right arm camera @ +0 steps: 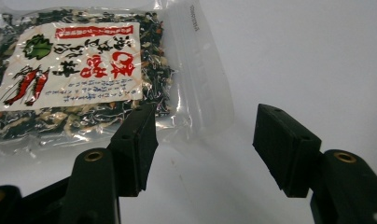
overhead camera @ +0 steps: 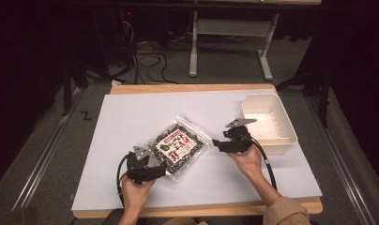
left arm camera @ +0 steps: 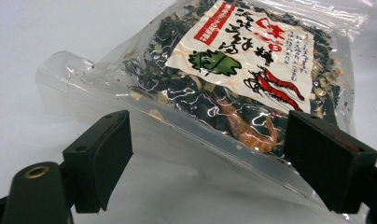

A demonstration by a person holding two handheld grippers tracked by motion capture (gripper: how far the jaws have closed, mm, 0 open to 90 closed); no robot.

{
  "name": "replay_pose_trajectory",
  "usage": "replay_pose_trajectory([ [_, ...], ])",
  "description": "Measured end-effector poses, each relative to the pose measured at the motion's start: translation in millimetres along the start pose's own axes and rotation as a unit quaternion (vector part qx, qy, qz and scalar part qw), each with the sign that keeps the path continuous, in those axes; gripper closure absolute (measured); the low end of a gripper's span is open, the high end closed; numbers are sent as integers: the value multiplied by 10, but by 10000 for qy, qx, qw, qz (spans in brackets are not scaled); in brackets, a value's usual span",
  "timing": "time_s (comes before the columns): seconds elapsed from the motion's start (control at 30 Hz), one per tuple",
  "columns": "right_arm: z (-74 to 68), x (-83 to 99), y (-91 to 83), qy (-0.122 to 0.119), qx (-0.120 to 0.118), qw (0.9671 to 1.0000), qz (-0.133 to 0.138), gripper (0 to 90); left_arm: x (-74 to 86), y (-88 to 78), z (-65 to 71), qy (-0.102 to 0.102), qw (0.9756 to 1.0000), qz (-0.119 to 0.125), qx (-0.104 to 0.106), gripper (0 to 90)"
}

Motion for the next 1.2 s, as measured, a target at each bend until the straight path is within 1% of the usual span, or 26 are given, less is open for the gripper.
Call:
replay_pose_trajectory([
  [0.03,8,-20,82,14,35,9999,-115,399,8,18,8,14,10000,-53,31,166],
  [0.1,19,-44,154,59,31,9998,-197,397,18,35,2,29,9999,-116,15,165],
  [0.13,24,-61,201,93,14,9997,-211,396,26,43,-6,4,9999,-141,23,164],
  [0.17,31,-72,241,149,25,9995,-262,394,26,43,-6,4,9999,-141,23,163],
  [0.2,35,-81,279,180,24,9994,-296,393,32,42,-20,-91,9999,-100,69,165],
  [0.23,35,-88,311,214,22,9992,-329,392,34,43,-24,-118,9998,-114,84,169],
  [0.33,38,-96,388,265,2,9985,-480,388,29,45,-22,-112,9998,-113,84,170],
  [0.4,39,-113,426,314,-42,9983,-494,389,29,43,-24,-110,9999,-102,76,170],
  [0.43,40,-117,456,413,-96,9978,-518,389,31,43,-24,-107,9999,-105,76,171],
  [0.5,54,-96,513,516,-120,9967,-612,389,32,45,-23,-97,9999,-108,81,172],
  [0.53,55,-66,551,593,-136,9955,-729,389,33,46,-24,-101,9999,-111,83,172],
  [0.57,54,-51,573,610,-143,9951,-762,388,34,47,-26,-120,9998,-121,100,171],
  [0.67,19,-26,626,689,-292,9937,-838,405,28,61,-23,-102,9998,-107,96,171],
  [0.73,-7,-30,641,801,-441,9921,-855,437,29,65,-23,-87,9998,-116,115,172],
  [0.8,-41,-12,660,887,-648,9898,-912,474,30,72,-13,-87,9997,-116,173,178],
  [0.83,-48,-9,662,865,-622,9904,-882,526,28,79,-9,-75,9997,-106,182,181],
  [0.87,-72,-6,654,882,-722,9894,-896,572,28,82,-11,-70,9997,-117,190,183],
  [0.9,-111,-2,647,937,-920,9869,-942,573,27,86,-12,-97,9996,-121,220,185],
  [0.93,-127,2,641,849,-875,9881,-938,597,24,92,-11,-143,9995,-122,273,192],
  [0.97,-138,2,633,707,-812,9899,-923,612,19,100,-9,-159,9994,-109,294,201],
  [1.0,-150,-2,623,662,-800,9903,-918,636,19,115,1,-172,9992,-118,352,208],
  [1.03,-148,-11,606,632,-837,9905,-887,674,25,128,8,-170,9990,-148,384,219],
  [1.07,-146,-24,587,668,-906,9900,-852,717,27,136,7,-178,9990,-152,379,221],
  [1.1,-150,-43,555,759,-1056,9882,-811,758,30,141,4,-188,9989,-170,401,221],
  [1.13,-160,-53,524,766,-1142,9874,-787,767,37,153,3,-190,9989,-199,390,221],
  [1.2,-169,-28,506,565,-1018,9899,-810,790,41,168,8,-163,9988,-223,408,224],
])
Point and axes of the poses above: each handheld gripper's, and its own axes: y roughly forward along the jaws, x roughly out of its underside, z roughly to its right, the point moved 9 cm from there along y, roughly forward along the jaws, and after that the axes turned 12 degrees about x, right-handed, at the moved point
